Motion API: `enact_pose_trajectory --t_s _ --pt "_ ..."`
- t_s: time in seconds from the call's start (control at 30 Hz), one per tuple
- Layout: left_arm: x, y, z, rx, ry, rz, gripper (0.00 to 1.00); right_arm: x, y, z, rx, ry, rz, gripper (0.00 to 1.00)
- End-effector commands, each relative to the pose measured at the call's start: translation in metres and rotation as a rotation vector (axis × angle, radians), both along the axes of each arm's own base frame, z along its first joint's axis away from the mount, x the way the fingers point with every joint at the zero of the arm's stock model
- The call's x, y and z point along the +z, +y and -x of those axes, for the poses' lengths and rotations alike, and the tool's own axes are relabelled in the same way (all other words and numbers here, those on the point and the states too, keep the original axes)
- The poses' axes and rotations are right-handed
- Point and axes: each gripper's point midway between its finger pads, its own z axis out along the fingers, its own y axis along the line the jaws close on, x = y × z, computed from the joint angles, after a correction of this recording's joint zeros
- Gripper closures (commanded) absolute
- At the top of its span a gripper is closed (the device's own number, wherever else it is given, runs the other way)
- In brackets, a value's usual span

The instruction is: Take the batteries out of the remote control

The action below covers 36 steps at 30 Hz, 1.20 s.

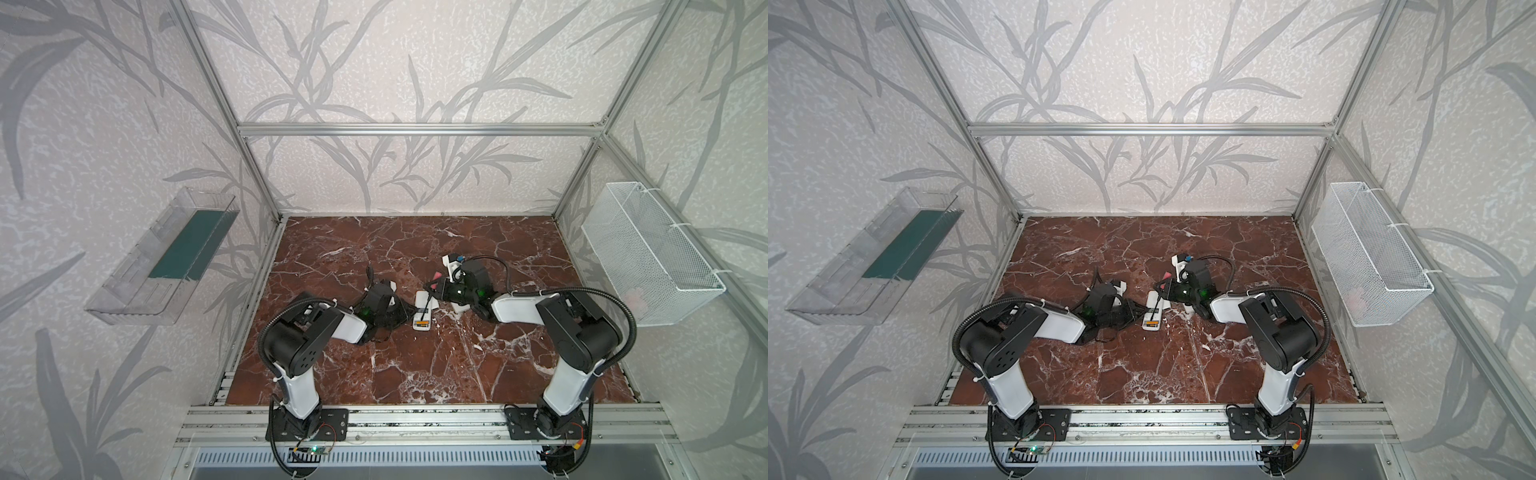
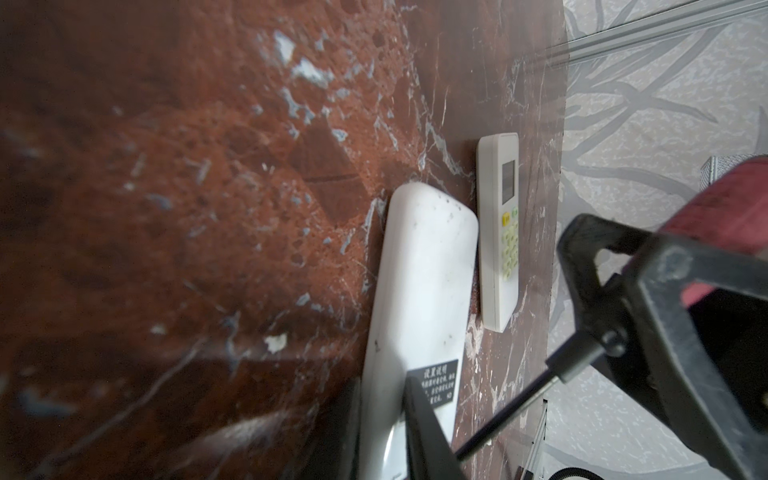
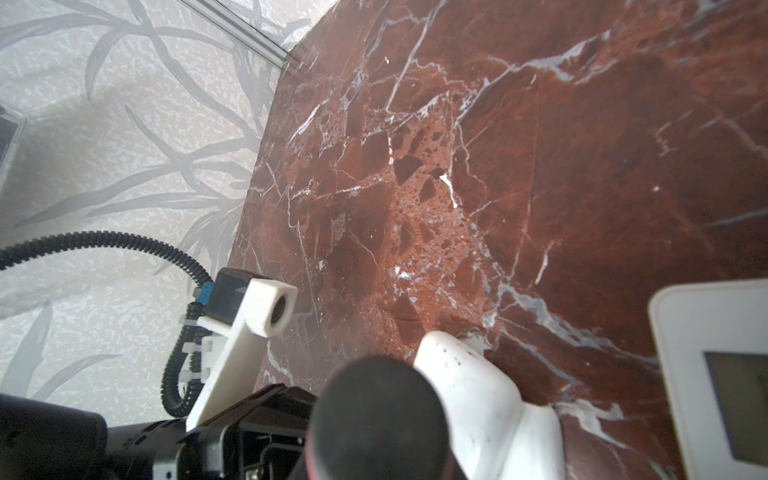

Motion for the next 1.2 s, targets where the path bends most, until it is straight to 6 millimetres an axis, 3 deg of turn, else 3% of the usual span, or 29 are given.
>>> enact_pose_trajectory --t_s 0.0,0.03,0.1,0.37,0.6,1.07,1.17 --pt "-0.059 0.024 0.036 0.005 0.202 -0.147 0.80 0.022 0.008 0.006 0.080 -0.147 0.110 1.00" --pt "-0.060 0.024 0.036 0.002 0.201 -0.148 0.80 0.035 0.010 0.007 0.094 -0.195 0.118 1.00" --pt "-0.060 0.024 0.036 -0.002 0.202 -0.152 0.80 0.040 0.013 0.010 0.122 -0.257 0.164 1.00" --pt "-0.060 0.024 0.035 -0.008 0.201 -0.159 0.80 0.044 0.022 0.013 0.201 -0.353 0.245 1.00" --pt "-0.060 0.024 0.036 -0.009 0.204 -0.157 0.81 0.039 0.025 0.017 0.245 -0.406 0.298 1.00" --pt "-0.062 0.023 0.037 -0.010 0.213 -0.157 0.81 0.023 0.033 0.033 0.275 -0.290 0.212 1.00" --pt "-0.063 0.022 0.038 -0.012 0.218 -0.156 0.81 0.005 0.030 0.028 0.227 -0.226 0.202 1.00"
